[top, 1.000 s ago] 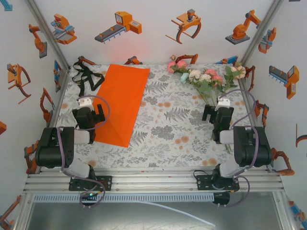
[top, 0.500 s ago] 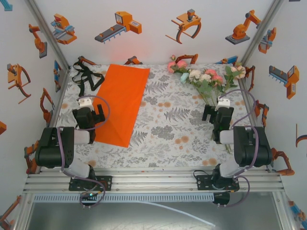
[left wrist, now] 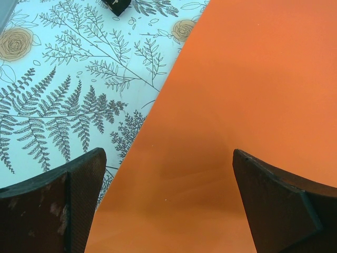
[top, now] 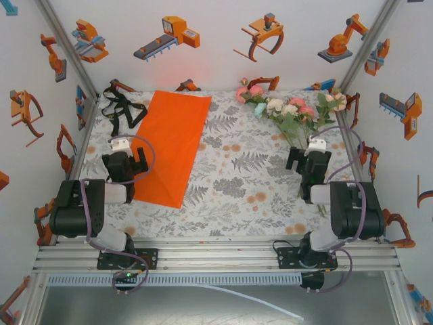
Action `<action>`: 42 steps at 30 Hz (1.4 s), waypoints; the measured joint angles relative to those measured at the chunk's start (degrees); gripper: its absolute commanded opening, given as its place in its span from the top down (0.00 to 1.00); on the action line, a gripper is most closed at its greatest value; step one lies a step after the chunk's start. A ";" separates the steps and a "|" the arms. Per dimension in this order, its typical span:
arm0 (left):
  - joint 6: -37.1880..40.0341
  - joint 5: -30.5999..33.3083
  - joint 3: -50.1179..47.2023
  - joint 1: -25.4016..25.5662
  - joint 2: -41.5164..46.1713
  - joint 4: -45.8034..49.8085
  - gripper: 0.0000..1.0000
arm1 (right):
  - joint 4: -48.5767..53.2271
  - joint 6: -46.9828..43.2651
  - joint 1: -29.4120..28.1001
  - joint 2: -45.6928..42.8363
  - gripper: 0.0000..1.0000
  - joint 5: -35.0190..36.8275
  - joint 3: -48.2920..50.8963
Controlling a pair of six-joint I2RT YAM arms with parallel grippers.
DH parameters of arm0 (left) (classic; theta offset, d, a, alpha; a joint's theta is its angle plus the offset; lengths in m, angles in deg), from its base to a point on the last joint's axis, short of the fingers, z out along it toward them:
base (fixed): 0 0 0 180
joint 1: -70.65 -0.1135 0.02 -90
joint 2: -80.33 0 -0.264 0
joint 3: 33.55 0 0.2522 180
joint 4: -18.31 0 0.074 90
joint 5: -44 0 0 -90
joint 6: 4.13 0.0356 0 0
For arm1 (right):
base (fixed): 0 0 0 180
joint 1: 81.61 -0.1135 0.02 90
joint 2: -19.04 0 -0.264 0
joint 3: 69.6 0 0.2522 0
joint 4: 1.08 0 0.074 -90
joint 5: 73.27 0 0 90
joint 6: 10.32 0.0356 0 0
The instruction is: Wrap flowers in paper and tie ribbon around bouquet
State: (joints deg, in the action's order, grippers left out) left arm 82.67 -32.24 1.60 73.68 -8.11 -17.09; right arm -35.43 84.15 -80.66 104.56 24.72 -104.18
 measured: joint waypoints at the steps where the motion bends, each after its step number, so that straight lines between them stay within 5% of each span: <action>1: -0.04 0.20 0.00 0.00 0.24 0.26 0.03 | 2.23 0.04 0.00 -2.51 0.02 0.33 0.04; 7: -1.53 5.73 0.74 1.84 14.03 11.04 0.03 | 22.84 13.99 -0.13 -25.16 0.16 -1.92 -5.18; 11: -8.17 6.73 12.63 2.08 23.15 28.09 0.03 | 33.14 27.39 -5.57 -28.52 0.17 -6.88 -13.44; 14: -11.52 2.54 25.99 1.36 20.70 37.29 0.03 | 40.48 34.14 -14.91 -23.30 0.17 -7.58 -20.55; 20: -10.86 -8.87 53.07 -0.48 0.48 55.32 0.01 | 48.65 42.16 -31.50 -2.43 0.18 -11.21 -36.68; 25: -6.60 -16.22 67.32 -3.50 -17.49 68.52 0.14 | 49.57 44.72 -39.78 10.67 0.20 -11.21 -45.77; 38: 6.45 -22.60 84.48 -6.49 -36.20 89.53 0.26 | 48.94 46.88 -45.79 29.59 0.30 -10.14 -55.74; 42: 8.61 -22.84 85.20 -6.49 -36.94 92.15 0.29 | 48.87 47.45 -46.60 32.59 0.44 -10.08 -57.22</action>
State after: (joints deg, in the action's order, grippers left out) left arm 91.28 -55.08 86.80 67.18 -45.05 75.06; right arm 13.44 131.61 -127.26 137.15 14.64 -161.40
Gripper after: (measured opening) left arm 0.731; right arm 0.604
